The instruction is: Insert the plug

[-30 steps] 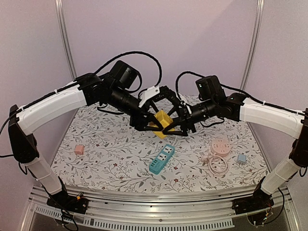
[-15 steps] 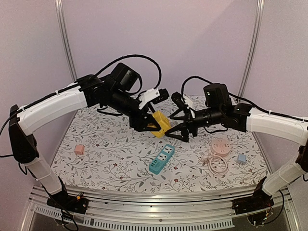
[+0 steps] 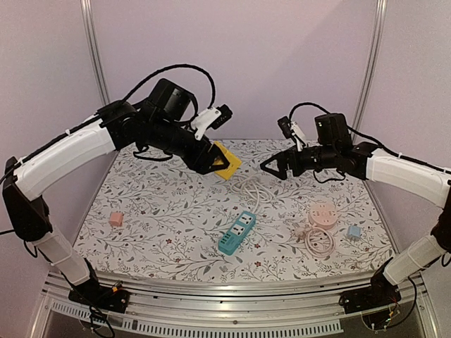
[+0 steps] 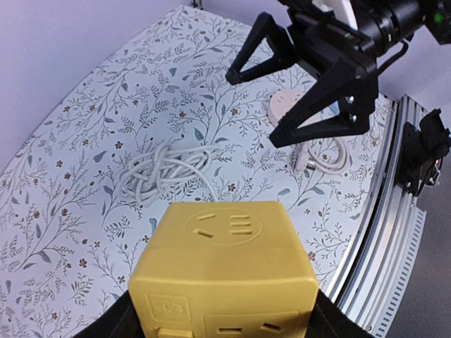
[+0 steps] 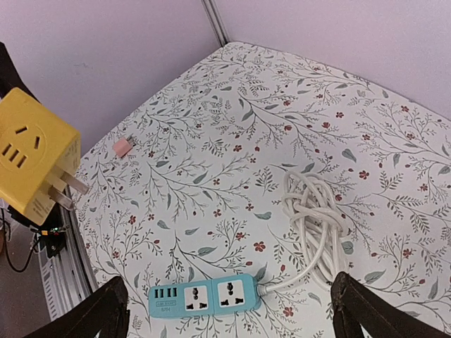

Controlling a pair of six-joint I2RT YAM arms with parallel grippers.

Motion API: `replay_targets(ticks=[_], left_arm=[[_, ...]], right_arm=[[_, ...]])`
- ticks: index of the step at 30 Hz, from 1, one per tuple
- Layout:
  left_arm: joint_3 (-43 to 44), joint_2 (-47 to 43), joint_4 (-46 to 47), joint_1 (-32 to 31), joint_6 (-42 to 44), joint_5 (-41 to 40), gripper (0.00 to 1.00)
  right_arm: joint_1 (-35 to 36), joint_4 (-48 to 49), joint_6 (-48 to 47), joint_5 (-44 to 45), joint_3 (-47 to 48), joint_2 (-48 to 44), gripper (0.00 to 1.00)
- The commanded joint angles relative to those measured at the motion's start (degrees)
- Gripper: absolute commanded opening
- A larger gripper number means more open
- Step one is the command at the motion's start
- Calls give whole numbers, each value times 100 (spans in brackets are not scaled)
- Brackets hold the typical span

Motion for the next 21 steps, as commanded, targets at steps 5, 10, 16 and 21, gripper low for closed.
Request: replay_targets(ticks=[5,10,16,21], left_arm=[[805,477,-868,199,-1717,40,0],[1062,719,-1505,167,-2108,306,0],[1082,722,-1722,130,-2263,409,0],[1384,1106,-1936,6,-2032,619,0]], right_arm=[[-406,-750,1268,86,-73,-267,99],[-721,-1089,1635,-147,-124,-337,99],[-743,-1146,1184,-388,-306,-464,99],[-752,-1502,1085,-375,-378,-623,99]])
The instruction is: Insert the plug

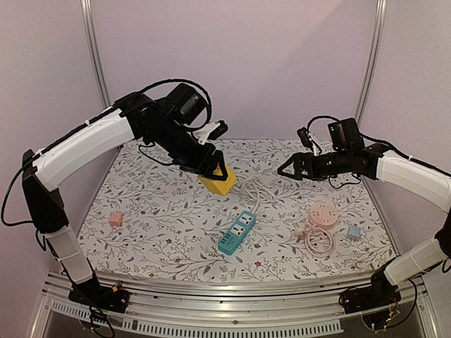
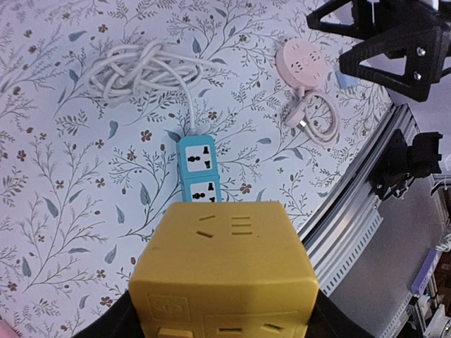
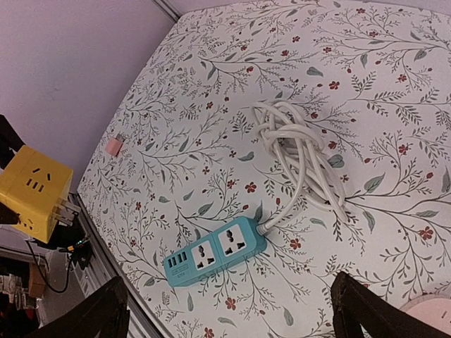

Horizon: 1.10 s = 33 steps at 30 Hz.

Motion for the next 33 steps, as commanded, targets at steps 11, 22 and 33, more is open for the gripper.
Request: replay_targets(ticks=[11,22,33], left_arm=[[469,1251,-223,-77,459,1771,0],[588,2076,-160,88,147,1911,0],[791,2475,-514,191,111,1577,0]], right_arm=[[-136,-1170,-498,237,-198,-493,99],[-264,-1455,-508,387,194,16,99],[-264,-1516,-383,334,22,-70,99]])
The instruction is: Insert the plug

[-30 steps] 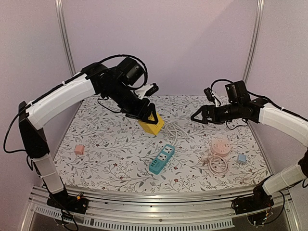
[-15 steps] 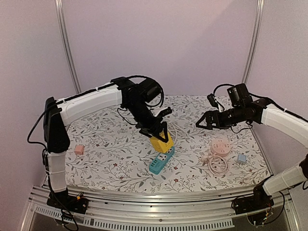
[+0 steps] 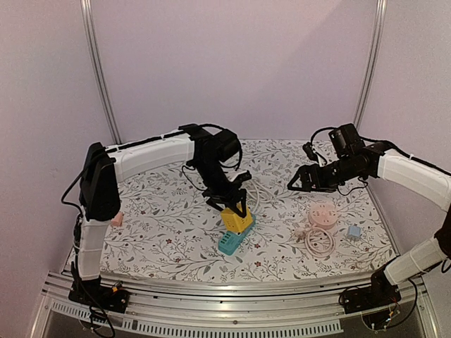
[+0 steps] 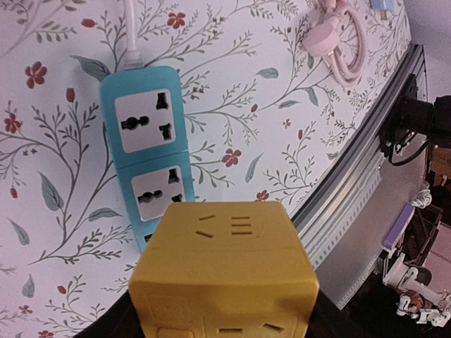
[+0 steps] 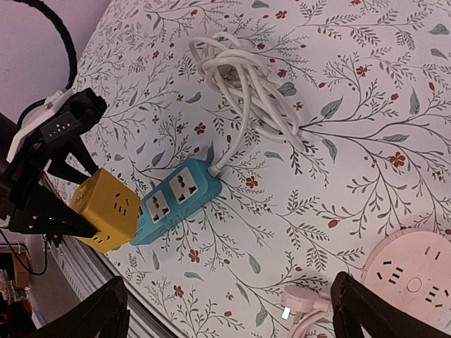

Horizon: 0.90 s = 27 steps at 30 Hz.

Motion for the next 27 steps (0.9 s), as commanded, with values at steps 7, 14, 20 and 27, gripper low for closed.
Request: replay_targets(ticks=[7,14,20,27], left_arm=[[104,63,-141,138,-238,-220,0],[88,130,43,132,-327,-276,0],[85,266,81,129,-285,-403,0],[72,328,144,129,-248,-499,0]], right_arm=[[-25,-153,49,1,-75,-180,99],[-19,-122,131,-85,-158,-255,99],[-19,-119,216,-135,-184,-286,99],[-27,-76,233,-126,-308,-390,99]])
